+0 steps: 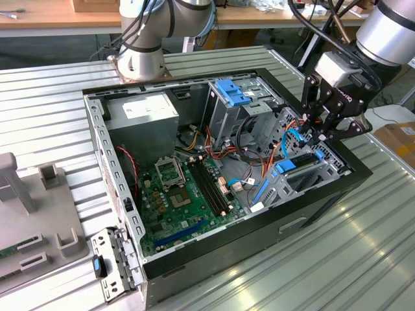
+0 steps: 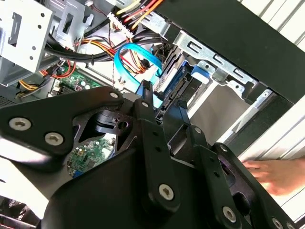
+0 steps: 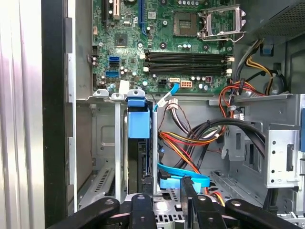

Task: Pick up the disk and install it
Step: 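Insert the disk into the insertion slot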

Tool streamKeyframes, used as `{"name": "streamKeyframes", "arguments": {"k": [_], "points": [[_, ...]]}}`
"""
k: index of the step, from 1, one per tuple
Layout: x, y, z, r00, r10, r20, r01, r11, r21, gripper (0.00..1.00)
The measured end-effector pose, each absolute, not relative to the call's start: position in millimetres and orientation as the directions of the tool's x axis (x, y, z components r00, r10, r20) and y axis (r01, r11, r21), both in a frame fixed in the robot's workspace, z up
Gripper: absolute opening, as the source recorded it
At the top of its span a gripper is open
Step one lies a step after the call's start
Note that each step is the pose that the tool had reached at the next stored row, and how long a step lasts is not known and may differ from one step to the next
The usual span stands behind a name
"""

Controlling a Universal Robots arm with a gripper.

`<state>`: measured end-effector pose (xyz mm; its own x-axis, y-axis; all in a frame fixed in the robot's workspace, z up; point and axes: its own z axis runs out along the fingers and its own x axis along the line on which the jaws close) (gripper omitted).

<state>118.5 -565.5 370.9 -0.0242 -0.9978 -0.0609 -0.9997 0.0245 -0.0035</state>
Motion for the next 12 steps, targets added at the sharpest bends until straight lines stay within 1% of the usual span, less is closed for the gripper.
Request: {"name": "streamKeyframes", "arguments": {"k": [8,12], "points": [[123,-565,372,-0.025,-0.998,-0.06,-1.0,0.025,0.0,0.36],[112,-566,372,-0.024,-0.998,-0.064,-1.0,0.025,-0.004,0.36]]}}
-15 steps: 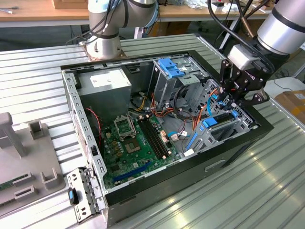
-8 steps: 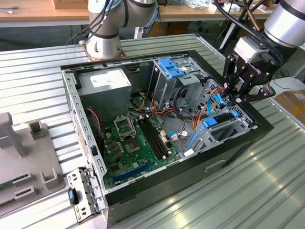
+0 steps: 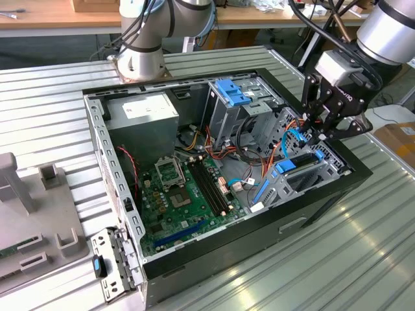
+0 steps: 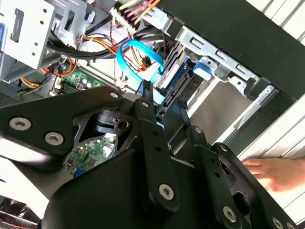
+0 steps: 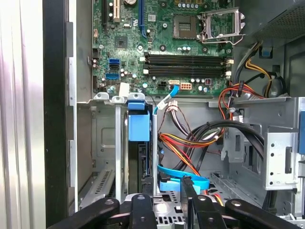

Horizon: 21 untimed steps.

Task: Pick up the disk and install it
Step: 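Insert the disk into the insertion slot, then insert the first disk wire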

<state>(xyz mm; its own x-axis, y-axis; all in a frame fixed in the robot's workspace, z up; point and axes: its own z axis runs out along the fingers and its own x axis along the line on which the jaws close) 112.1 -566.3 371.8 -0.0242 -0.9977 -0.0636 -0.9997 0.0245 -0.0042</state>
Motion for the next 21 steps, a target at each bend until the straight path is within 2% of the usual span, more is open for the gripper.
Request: {"name": "streamKeyframes", "arguments": {"k": [21], "points": [[104.8,-568.3,371.8,-0.024,-0.997,-0.072,-1.0,0.025,-0.01,0.36]]}}
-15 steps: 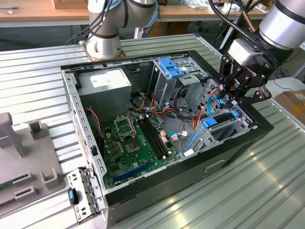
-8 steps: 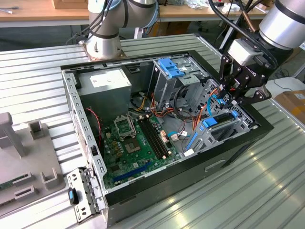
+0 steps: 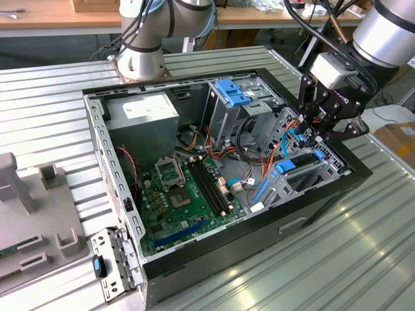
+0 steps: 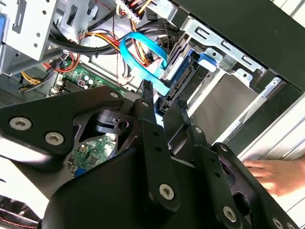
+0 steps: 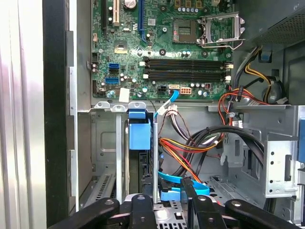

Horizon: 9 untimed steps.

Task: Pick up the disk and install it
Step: 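Insert the first disk wire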

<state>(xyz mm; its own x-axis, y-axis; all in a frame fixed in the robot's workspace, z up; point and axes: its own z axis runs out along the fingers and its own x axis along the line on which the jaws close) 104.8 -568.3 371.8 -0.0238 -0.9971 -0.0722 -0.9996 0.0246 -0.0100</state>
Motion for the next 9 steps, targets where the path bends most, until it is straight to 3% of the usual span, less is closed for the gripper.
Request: {"name": "streamKeyframes", "arguments": {"k": [9], "points": [[119,-559,372,0.046,-0.996,-0.072,-0.999,-0.045,-0.01,0.36]]}}
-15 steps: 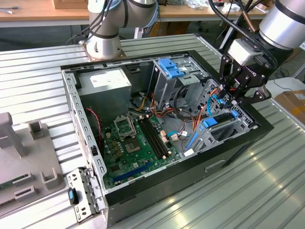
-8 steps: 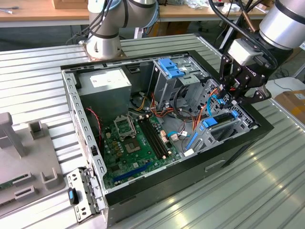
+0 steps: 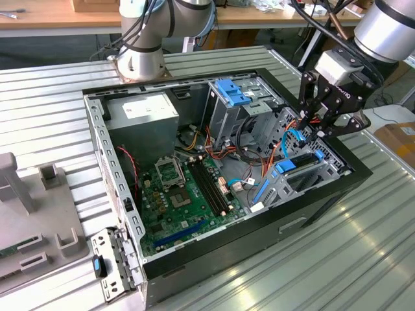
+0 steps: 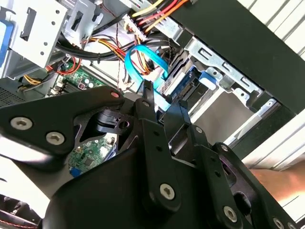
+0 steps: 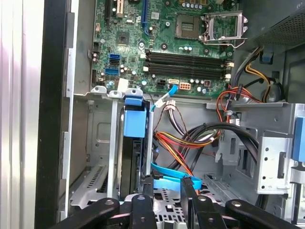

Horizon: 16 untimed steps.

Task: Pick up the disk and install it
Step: 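Insert the first disk wire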

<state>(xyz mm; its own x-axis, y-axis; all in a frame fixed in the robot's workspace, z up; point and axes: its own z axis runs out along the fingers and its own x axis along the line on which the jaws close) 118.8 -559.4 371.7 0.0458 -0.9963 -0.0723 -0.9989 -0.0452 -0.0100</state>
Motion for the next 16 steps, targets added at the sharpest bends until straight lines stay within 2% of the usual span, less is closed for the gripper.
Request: {"name": "streamKeyframes", "arguments": {"k": [16], "points": [[145,-552,371,0.167,-0.983,-0.072,-0.986,-0.167,-0.01,0.36]]}}
